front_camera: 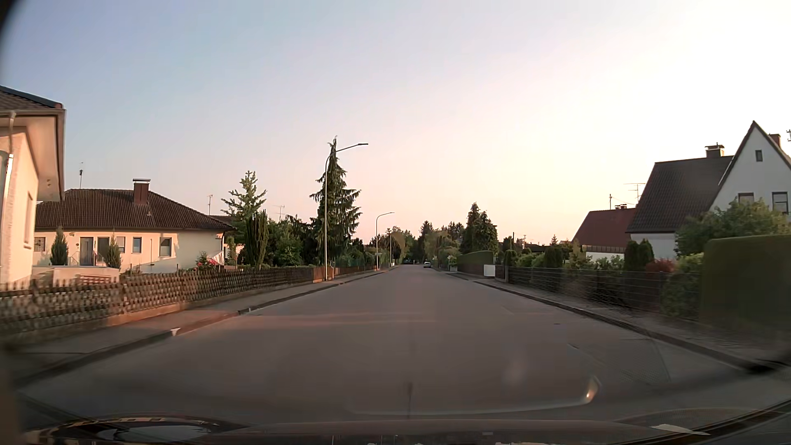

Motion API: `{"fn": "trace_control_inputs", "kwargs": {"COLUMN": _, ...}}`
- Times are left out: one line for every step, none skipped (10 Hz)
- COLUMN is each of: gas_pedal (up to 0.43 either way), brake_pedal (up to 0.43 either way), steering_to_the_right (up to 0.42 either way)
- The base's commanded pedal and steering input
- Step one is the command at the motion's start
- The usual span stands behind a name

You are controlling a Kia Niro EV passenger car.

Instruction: Follow the waypoints while adhering to traffic rules and regulations

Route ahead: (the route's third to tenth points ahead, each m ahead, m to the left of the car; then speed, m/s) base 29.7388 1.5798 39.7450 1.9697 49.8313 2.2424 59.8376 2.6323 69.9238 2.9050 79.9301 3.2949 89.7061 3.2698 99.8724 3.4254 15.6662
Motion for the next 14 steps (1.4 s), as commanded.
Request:
{"fn": "trace_control_inputs", "kwargs": {"gas_pedal": 0.130, "brake_pedal": 0.012, "steering_to_the_right": -0.003}}
{"fn": "trace_control_inputs", "kwargs": {"gas_pedal": 0.130, "brake_pedal": 0.018, "steering_to_the_right": -0.002}}
{"fn": "trace_control_inputs", "kwargs": {"gas_pedal": 0.130, "brake_pedal": 0.012, "steering_to_the_right": -0.002}}
{"fn": "trace_control_inputs", "kwargs": {"gas_pedal": 0.130, "brake_pedal": 0.018, "steering_to_the_right": -0.002}}
{"fn": "trace_control_inputs", "kwargs": {"gas_pedal": 0.130, "brake_pedal": 0.018, "steering_to_the_right": -0.003}}
{"fn": "trace_control_inputs", "kwargs": {"gas_pedal": 0.130, "brake_pedal": 0.018, "steering_to_the_right": -0.001}}
{"fn": "trace_control_inputs", "kwargs": {"gas_pedal": 0.130, "brake_pedal": 0.012, "steering_to_the_right": 0.001}}
{"fn": "trace_control_inputs", "kwargs": {"gas_pedal": 0.130, "brake_pedal": 0.012, "steering_to_the_right": 0.003}}
{"fn": "trace_control_inputs", "kwargs": {"gas_pedal": 0.130, "brake_pedal": 0.018, "steering_to_the_right": 0.003}}
{"fn": "trace_control_inputs", "kwargs": {"gas_pedal": 0.130, "brake_pedal": 0.018, "steering_to_the_right": 0.003}}
{"fn": "trace_control_inputs", "kwargs": {"gas_pedal": 0.130, "brake_pedal": 0.018, "steering_to_the_right": 0.003}}
{"fn": "trace_control_inputs", "kwargs": {"gas_pedal": 0.130, "brake_pedal": 0.018, "steering_to_the_right": 0.003}}
{"fn": "trace_control_inputs", "kwargs": {"gas_pedal": 0.130, "brake_pedal": 0.018, "steering_to_the_right": 0.002}}
{"fn": "trace_control_inputs", "kwargs": {"gas_pedal": 0.130, "brake_pedal": 0.018, "steering_to_the_right": 0.001}}
